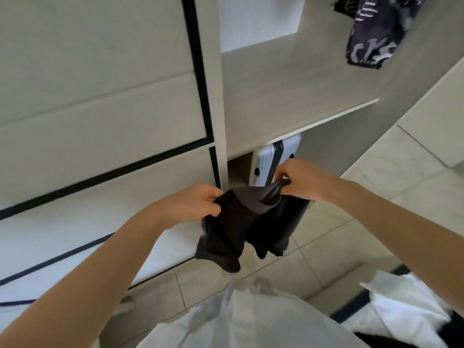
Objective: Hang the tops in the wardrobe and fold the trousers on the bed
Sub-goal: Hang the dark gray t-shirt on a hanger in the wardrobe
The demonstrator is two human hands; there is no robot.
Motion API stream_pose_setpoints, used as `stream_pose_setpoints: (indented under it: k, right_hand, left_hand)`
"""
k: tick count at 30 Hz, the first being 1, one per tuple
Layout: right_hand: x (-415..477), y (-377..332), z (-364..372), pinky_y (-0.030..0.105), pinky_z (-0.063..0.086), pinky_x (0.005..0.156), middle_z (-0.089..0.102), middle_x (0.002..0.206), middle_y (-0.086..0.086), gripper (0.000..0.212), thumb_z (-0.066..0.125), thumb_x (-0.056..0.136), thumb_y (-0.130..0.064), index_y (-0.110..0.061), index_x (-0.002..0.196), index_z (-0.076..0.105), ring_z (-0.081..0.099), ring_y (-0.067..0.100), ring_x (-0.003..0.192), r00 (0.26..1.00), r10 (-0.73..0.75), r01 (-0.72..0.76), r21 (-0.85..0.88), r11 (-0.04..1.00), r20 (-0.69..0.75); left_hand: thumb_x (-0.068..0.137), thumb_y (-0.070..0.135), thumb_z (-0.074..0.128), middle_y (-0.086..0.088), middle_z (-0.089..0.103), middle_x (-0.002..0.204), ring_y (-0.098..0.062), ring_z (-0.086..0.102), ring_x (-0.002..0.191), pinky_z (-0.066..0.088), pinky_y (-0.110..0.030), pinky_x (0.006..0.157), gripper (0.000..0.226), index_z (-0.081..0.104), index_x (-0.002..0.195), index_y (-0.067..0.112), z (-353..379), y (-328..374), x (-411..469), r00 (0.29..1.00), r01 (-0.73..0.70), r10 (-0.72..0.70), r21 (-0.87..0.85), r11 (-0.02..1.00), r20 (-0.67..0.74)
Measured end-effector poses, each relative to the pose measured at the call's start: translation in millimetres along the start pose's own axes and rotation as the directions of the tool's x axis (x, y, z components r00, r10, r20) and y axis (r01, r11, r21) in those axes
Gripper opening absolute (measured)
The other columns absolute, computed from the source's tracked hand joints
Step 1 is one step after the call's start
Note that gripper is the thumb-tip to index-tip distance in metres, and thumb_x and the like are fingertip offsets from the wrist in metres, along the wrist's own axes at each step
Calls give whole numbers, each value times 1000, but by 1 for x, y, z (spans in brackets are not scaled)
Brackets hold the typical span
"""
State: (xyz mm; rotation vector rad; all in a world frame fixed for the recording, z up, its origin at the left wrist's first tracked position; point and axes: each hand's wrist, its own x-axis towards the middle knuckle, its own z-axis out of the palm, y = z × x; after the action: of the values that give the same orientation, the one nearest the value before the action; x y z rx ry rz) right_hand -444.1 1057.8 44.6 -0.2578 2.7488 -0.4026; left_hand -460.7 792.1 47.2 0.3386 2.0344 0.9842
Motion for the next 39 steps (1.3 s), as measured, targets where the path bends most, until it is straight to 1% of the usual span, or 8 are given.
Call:
stream_pose_setpoints:
  k: [3,7,12,17,24,27,34,39]
  right_hand:
    - [-4,18,-10,21,31,57,45,77,-5,27,67,83,-16,-26,70,45,47,18,77,998,35,-34,29,999,-61]
    - [-10,43,-21,35,40,72,52,86,6,14,64,82,-16,-14,78,51,52,27,80,992,96,-91,58,994,-83]
    - [-6,80,-42,31,29,63,50,73,1,29,70,84,-32,-12,77,50,47,22,74,983,111,-100,81,992,-146]
    - [0,131,-79,24,32,57,52,78,-8,36,79,74,-39,-28,76,45,50,17,77,989,37,-13,164,986,-146]
    - [8,193,-126,33,44,64,51,71,-1,48,65,74,-66,-20,82,54,54,26,75,997,-67,59,-217,974,-31]
    - [10,211,-143,34,44,69,45,79,1,38,58,87,-57,-21,92,47,49,27,79,999,-29,36,-322,946,25]
    - [23,239,-176,30,42,61,51,74,4,28,58,91,-31,-18,72,43,53,24,69,991,90,-58,-285,957,101]
    - [26,243,-193,30,38,58,48,68,6,38,56,96,-35,-11,68,45,47,20,61,983,168,-170,-19,985,-72]
  left_hand:
    - [65,4,49,-24,64,84,-33,61,82,46,-41,80,31,63,90,-5,8,21,13,997,-73,71,-68,995,-28]
    - [70,4,53,2,41,63,-20,38,77,29,-33,63,21,47,59,20,18,68,44,996,-17,1,-182,983,-88]
    - [73,49,79,5,77,88,-9,73,84,57,-28,80,29,74,86,24,35,117,72,969,-108,49,-233,966,-244]
    - [70,36,86,0,74,71,-15,71,71,58,-36,74,25,73,73,15,38,163,103,860,-129,63,-97,987,-506]
    - [83,27,71,-23,65,73,-29,62,67,43,-33,63,34,67,78,-7,40,218,129,801,-78,138,128,989,-583]
    - [89,22,60,-13,54,64,-21,51,63,35,-31,61,32,58,69,-3,32,234,132,775,-64,216,266,962,-594]
    - [93,11,43,-6,50,64,-24,48,65,32,-35,58,28,48,66,13,8,242,136,645,-11,340,436,900,-684]
    - [77,-15,41,-10,62,76,-26,55,77,36,-30,63,36,61,76,15,1,240,144,643,-35,397,493,870,-655]
